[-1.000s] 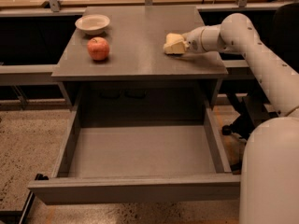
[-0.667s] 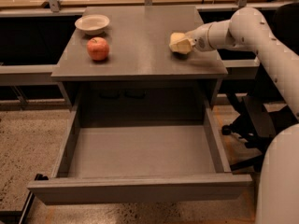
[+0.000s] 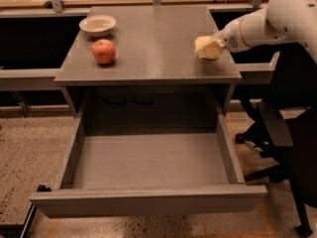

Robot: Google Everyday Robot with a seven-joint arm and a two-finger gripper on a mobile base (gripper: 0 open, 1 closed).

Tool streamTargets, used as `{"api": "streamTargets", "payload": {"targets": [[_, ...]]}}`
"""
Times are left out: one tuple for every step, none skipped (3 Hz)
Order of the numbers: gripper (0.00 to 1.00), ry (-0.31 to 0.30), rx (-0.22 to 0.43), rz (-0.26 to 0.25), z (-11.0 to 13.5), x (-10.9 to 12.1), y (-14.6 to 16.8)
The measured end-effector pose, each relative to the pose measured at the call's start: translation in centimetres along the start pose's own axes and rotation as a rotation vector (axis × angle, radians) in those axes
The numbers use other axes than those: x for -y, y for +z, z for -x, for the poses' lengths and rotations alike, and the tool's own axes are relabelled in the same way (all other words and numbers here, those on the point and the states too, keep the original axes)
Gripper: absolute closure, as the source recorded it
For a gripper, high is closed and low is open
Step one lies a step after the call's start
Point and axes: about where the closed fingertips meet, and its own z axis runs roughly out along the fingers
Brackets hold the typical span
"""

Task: Place sponge into top drawer

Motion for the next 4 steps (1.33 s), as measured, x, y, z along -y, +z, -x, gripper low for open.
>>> {"api": "streamTargets", "payload": {"targets": [[1.00, -0.029, -0.060, 0.064, -2.2, -2.1, -3.6], [1.00, -0.054, -0.103, 0.184, -5.0, -3.8, -5.3], [1.00, -0.059, -0.130, 0.227, -5.6, -5.0, -5.3], [1.00, -0.077, -0.089, 0.283, -5.2, -6.3, -4.1]]}}
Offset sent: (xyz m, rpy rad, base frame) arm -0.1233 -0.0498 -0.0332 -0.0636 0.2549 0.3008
